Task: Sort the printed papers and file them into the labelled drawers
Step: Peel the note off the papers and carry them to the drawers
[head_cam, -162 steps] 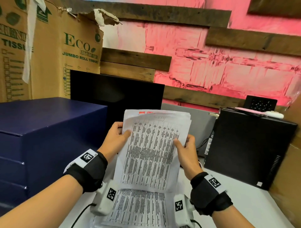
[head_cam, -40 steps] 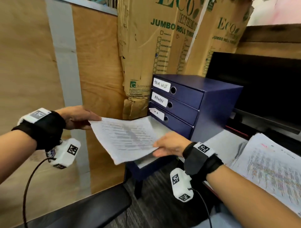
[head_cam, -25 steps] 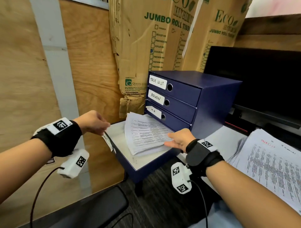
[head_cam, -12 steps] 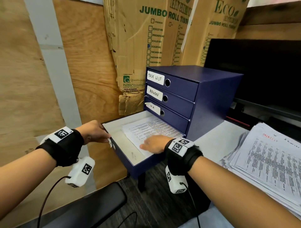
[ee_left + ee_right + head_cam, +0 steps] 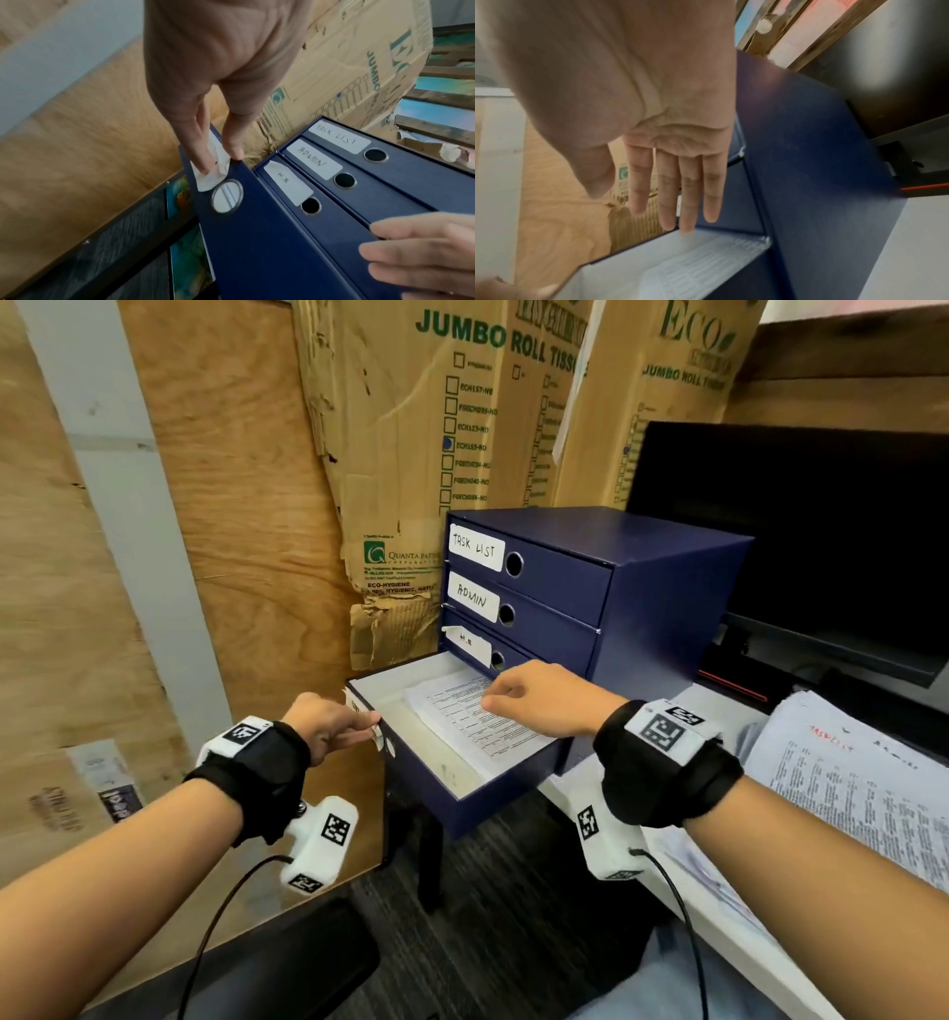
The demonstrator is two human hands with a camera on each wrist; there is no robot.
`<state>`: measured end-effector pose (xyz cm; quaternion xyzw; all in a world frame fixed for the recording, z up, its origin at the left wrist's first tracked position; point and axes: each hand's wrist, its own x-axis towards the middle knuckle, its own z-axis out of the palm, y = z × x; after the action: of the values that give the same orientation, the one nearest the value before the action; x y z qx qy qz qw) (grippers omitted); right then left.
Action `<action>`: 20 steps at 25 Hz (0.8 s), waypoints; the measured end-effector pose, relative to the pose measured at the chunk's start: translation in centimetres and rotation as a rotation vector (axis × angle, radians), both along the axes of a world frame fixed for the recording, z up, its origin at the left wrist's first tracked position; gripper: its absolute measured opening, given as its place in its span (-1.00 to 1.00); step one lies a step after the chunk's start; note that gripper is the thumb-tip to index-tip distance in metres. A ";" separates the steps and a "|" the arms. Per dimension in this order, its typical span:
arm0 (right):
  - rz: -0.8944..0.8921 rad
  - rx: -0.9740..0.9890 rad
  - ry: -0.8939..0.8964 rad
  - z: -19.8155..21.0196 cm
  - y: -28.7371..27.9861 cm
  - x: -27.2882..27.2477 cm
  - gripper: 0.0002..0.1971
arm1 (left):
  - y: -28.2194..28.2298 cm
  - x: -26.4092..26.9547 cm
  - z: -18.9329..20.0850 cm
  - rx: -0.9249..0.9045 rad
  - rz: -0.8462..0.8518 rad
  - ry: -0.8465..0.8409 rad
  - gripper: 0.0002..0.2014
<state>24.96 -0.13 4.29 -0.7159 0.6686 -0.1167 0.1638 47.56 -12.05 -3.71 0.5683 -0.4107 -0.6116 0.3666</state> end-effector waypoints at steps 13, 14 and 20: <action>-0.143 -0.030 -0.130 -0.4 2.0 -7.1 -0.75 | -5.6 -14.4 -5.8 -0.074 -0.056 0.252 -0.50; -0.145 -0.026 -0.127 -0.3 2.0 -7.3 -0.74 | -5.4 -14.2 -5.6 -0.072 -0.079 0.253 -0.45; -0.167 0.011 -0.061 -0.3 2.9 -7.9 -0.75 | -3.2 -14.5 -2.3 -0.111 -0.187 0.160 -0.43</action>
<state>17.09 2.81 3.98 -0.6530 0.7211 -0.1482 0.1778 33.03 -15.29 -6.00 0.4558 -0.4646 -0.6628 0.3702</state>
